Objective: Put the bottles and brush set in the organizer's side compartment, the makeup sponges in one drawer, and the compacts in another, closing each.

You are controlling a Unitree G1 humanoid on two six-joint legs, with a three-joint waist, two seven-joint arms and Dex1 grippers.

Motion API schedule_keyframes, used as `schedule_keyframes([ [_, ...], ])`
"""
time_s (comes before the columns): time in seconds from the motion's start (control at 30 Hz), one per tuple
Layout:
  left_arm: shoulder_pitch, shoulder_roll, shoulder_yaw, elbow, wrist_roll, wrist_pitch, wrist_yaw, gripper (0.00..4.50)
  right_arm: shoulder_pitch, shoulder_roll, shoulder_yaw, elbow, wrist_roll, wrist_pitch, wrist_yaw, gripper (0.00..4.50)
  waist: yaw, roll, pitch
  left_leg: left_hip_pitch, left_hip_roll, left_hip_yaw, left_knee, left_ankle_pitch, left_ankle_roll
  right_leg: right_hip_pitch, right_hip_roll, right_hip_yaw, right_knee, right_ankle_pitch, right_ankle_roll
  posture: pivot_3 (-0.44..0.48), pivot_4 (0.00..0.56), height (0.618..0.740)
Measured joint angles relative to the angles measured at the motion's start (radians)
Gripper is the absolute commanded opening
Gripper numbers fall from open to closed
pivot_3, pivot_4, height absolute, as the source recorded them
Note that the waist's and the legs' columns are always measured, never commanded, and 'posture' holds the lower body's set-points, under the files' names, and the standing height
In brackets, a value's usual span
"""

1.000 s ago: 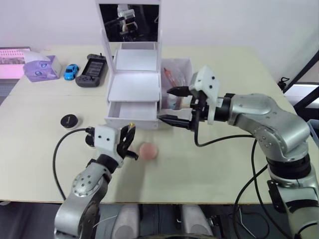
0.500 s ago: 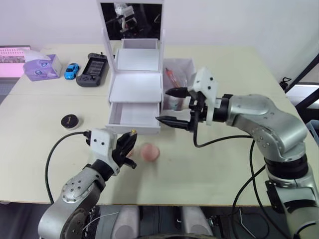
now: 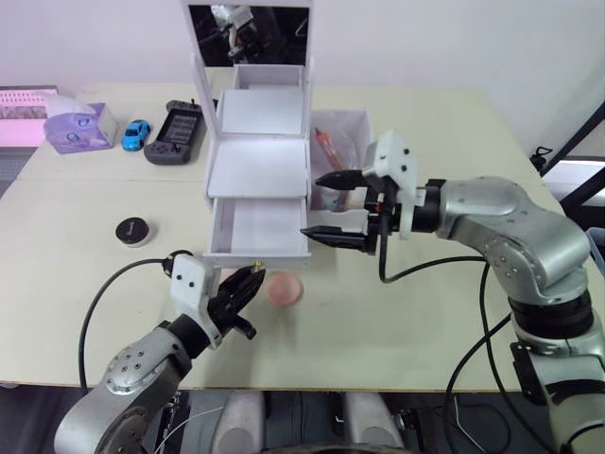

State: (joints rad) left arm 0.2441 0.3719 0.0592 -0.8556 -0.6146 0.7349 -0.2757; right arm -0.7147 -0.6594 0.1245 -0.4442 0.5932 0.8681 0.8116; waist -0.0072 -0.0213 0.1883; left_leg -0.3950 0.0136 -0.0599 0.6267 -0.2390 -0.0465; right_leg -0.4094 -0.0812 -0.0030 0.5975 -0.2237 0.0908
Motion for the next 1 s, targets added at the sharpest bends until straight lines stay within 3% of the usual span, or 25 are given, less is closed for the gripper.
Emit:
schedule_keyframes([
  [0.03,0.003,0.000,0.004,0.011,-0.011,-0.005,-0.008,1.29,0.000,-0.001,-0.002,0.000,0.000,-0.002,0.001,4.50,0.000,0.000,0.000,0.000,0.000,0.000,0.000,0.000,0.000,0.000,0.000,0.000,0.000,0.000,0.000,0.000,0.150,0.740],
  [0.23,0.010,0.005,0.019,0.030,-0.119,-0.002,-0.067,4.23,0.000,-0.002,-0.004,0.005,-0.001,-0.005,0.011,4.50,-0.004,0.000,0.000,0.000,0.001,0.000,0.000,0.000,0.000,-0.001,0.001,0.000,0.001,0.000,0.000,0.000,0.150,0.740],
  [0.27,0.005,0.009,0.038,0.029,-0.146,-0.002,-0.071,4.42,0.000,-0.002,-0.006,0.006,0.000,-0.006,0.014,4.50,-0.004,0.000,0.000,0.000,0.001,0.000,0.001,0.000,0.000,-0.001,0.001,0.000,0.001,0.000,-0.001,0.000,0.150,0.740],
  [0.43,-0.020,0.106,0.201,0.031,-0.339,-0.003,-0.126,4.42,0.025,-0.045,-0.059,0.006,0.027,-0.016,0.066,4.50,-0.004,0.000,0.000,0.001,0.001,0.000,0.001,0.000,0.000,-0.001,0.001,-0.001,0.002,0.000,-0.001,0.000,0.150,0.740],
  [0.63,0.103,0.304,0.433,0.102,-0.469,-0.005,-0.324,4.42,0.110,-0.148,-0.125,0.008,0.078,-0.031,0.169,4.50,-0.005,0.001,0.001,0.000,0.001,0.002,0.000,-0.001,0.002,-0.002,0.000,0.000,0.000,0.000,-0.001,0.000,0.150,0.740],
  [0.73,0.146,0.407,0.528,0.196,-0.461,-0.007,-0.457,4.42,0.140,-0.185,-0.174,0.020,0.097,-0.044,0.208,4.50,-0.006,0.001,0.001,0.000,0.002,0.002,0.000,-0.001,0.002,-0.004,0.001,0.000,0.000,0.000,0.001,0.000,0.150,0.740],
  [0.83,0.108,0.500,0.579,0.374,-0.381,-0.057,-0.581,4.42,0.188,-0.231,-0.240,0.059,0.095,-0.081,0.234,4.50,-0.002,0.002,0.001,-0.001,0.002,0.002,0.002,-0.002,0.001,-0.008,0.000,-0.001,-0.002,-0.002,0.003,0.000,0.150,0.740],
  [1.0,-0.085,0.642,0.568,0.789,-0.178,-0.215,-0.730,4.42,0.369,-0.265,-0.368,0.132,0.054,-0.165,0.236,4.50,-0.005,0.001,0.000,-0.010,0.001,0.006,0.002,-0.001,0.002,-0.015,-0.003,0.000,-0.004,0.001,-0.002,0.000,0.150,0.740],
])
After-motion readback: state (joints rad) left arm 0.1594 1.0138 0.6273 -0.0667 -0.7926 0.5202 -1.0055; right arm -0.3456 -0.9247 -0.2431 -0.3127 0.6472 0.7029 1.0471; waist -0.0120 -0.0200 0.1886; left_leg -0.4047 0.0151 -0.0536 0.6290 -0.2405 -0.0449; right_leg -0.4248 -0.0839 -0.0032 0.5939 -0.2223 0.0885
